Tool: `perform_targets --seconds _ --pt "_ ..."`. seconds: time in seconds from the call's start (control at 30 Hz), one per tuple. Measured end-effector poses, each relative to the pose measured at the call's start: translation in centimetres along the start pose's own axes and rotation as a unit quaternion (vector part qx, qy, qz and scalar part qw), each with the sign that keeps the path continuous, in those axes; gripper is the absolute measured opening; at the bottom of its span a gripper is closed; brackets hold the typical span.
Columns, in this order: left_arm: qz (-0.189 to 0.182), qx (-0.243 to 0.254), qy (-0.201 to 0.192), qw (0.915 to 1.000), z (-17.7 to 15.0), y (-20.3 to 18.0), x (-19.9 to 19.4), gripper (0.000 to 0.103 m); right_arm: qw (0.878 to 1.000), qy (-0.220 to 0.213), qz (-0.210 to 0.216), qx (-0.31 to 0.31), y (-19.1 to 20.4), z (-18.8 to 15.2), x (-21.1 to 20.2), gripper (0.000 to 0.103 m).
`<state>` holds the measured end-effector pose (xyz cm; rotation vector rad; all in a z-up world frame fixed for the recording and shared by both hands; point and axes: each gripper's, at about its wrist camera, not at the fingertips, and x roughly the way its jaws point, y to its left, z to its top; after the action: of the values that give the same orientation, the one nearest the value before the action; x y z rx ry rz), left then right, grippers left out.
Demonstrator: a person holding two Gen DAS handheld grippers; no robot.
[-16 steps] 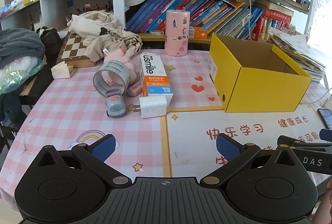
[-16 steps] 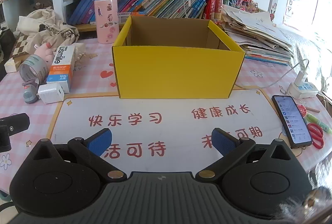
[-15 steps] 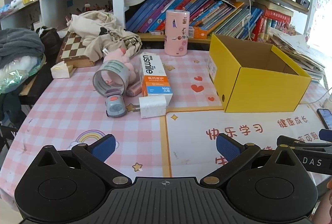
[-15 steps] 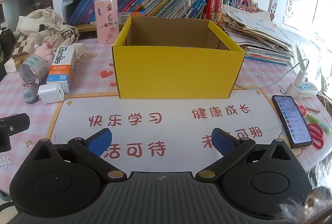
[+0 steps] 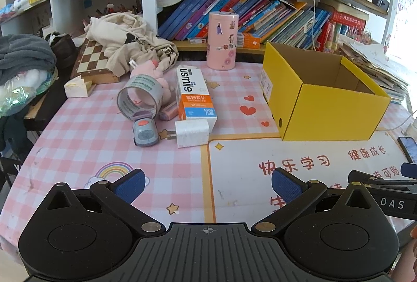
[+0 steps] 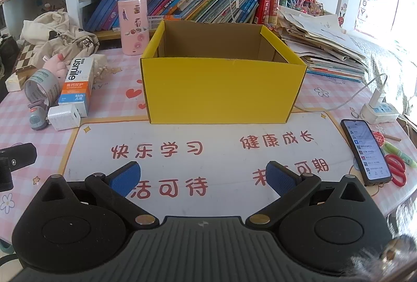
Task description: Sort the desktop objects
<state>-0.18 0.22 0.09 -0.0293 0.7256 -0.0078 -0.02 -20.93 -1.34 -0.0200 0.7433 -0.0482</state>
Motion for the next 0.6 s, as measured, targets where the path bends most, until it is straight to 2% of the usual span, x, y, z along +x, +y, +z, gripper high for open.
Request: perform_targets --seconds 0.6 --pt "-0.004 -0.002 0.008 1.0 0.05 -0.13 0.31 0.103 1.0 0.003 0.001 0.0 -0.12 -0.02 0.36 0.103"
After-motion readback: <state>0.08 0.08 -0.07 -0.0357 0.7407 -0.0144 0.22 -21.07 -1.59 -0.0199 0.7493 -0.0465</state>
